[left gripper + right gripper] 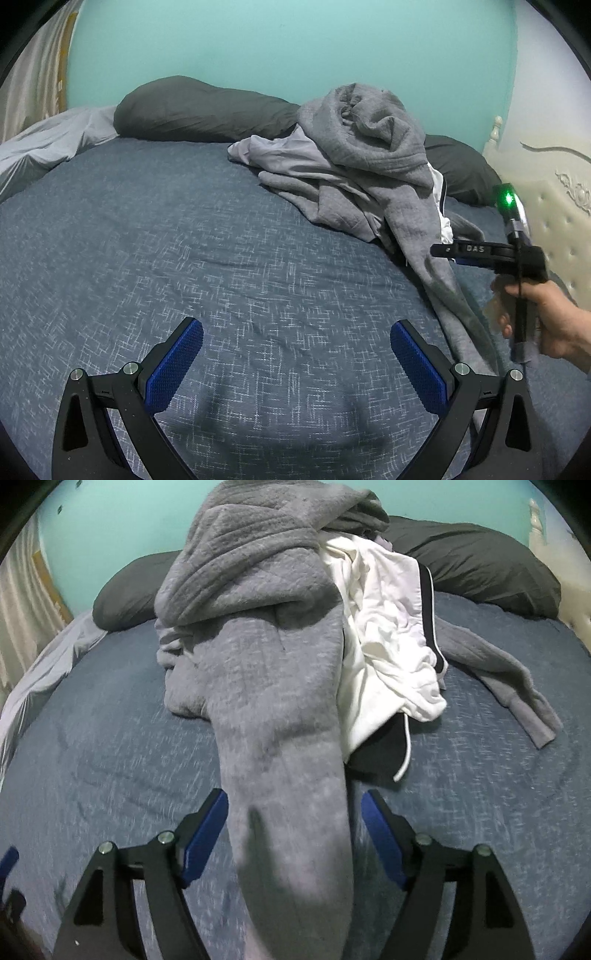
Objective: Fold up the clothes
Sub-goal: 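Drag the grey sweater across the bed with the right gripper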
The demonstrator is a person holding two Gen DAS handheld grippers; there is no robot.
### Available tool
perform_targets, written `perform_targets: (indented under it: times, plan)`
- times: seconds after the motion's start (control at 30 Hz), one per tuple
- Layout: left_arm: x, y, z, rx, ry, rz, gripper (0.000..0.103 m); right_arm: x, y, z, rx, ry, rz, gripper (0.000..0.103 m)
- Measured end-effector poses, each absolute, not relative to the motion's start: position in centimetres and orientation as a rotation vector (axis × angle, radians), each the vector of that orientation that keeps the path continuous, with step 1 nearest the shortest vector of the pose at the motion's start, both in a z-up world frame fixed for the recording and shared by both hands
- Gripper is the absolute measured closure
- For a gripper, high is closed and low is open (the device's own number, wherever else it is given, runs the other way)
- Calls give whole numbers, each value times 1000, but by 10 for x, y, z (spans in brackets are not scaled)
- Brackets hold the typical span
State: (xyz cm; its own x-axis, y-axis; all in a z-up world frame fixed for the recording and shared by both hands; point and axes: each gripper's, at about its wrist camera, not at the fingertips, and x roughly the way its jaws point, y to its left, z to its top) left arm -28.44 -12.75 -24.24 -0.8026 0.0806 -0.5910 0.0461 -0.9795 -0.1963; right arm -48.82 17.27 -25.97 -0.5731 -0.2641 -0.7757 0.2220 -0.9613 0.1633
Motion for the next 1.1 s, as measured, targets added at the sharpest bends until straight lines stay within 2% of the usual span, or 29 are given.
perform_targets:
  times: [0.13,0.2,0.23,0.3,0.4,0.47,0.9,1.1]
  plan:
    - [-285,-130,-243,-977,-323,2948,0,-497,166,-268,1288,-89,-2543,29]
    - [-286,-130,-243,-979,-321,2943,0,-500,164,-272,1298,-96,-2533,41]
    - [-286,-130,-243,-979,-319,2941,0,-501,163,-273,1300,-99,-2530,43]
    - [-286,-129,-242,-976,-313,2941,0,-502,162,-275,1290,-109,-2528,62]
    - [-285,-129,-242,-975,-311,2938,0,-501,160,-273,1274,-89,-2534,84]
    - [-285,-128,-242,-975,-309,2936,0,-498,158,-268,1250,-63,-2536,92]
    - [-277,-126,-226,-918,-290,2950,0,-409,162,-213,1009,37,-2485,97]
    - [-274,-129,-222,-915,-296,2960,0,-352,154,-211,1056,161,-2397,97]
